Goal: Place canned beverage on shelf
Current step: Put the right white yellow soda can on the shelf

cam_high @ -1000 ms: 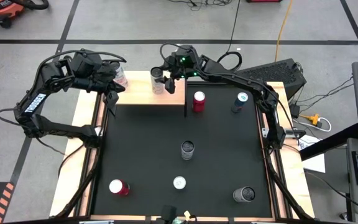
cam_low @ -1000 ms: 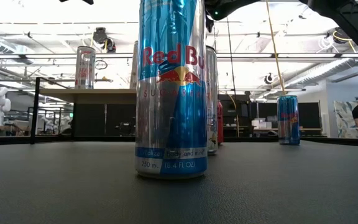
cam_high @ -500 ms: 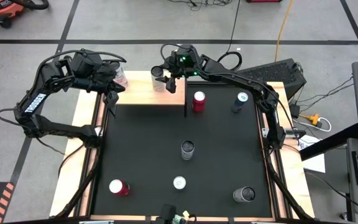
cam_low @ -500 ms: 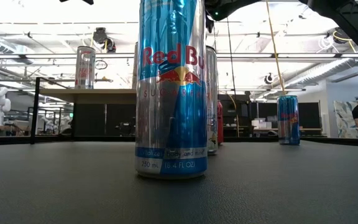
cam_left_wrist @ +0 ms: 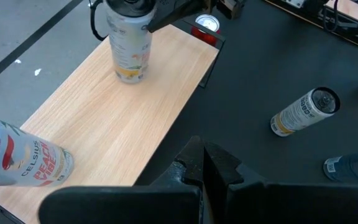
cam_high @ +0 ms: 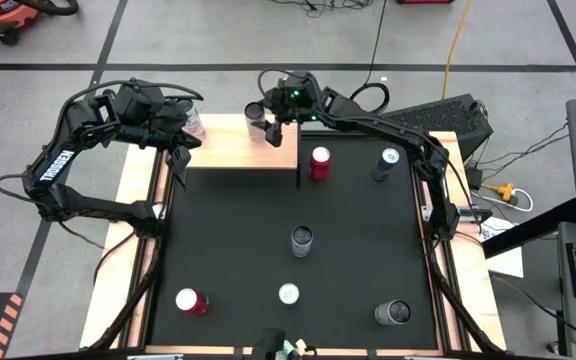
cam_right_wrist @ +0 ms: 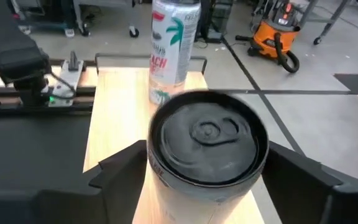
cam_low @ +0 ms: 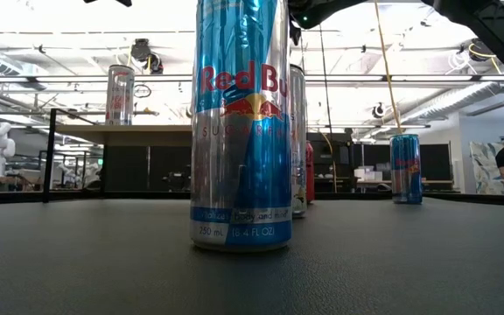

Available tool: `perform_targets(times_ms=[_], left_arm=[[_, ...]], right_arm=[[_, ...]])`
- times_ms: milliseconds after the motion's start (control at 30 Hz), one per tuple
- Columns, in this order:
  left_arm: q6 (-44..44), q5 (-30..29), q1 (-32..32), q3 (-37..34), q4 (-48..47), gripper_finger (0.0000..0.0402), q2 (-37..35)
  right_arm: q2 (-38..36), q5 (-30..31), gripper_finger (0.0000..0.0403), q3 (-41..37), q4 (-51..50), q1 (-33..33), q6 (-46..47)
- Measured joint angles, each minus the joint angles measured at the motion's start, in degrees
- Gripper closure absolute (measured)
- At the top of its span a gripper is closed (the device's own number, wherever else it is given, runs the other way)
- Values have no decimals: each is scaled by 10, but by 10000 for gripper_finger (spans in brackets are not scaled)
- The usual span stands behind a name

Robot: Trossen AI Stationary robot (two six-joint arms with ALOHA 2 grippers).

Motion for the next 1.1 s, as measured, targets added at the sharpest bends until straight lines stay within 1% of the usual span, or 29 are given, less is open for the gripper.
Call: perform_targets(times_ms=[133,533,700,933,1100], left_arm=[[0,0,0,0,0,401,0],[0,0,0,0,0,401,0],[0,0,0,0,0,401,0],[0,0,0,0,0,401,0],[0,0,0,0,0,401,0]], right_arm=[[-1,0,98,0,-1,0,2],[-5,-2,99,0,3,0,4],[-21,-1,99,0,-7,-1,4],[-55,0,99,0,-43,-1,3],[-71,0,99,0,-89,-1,-27]])
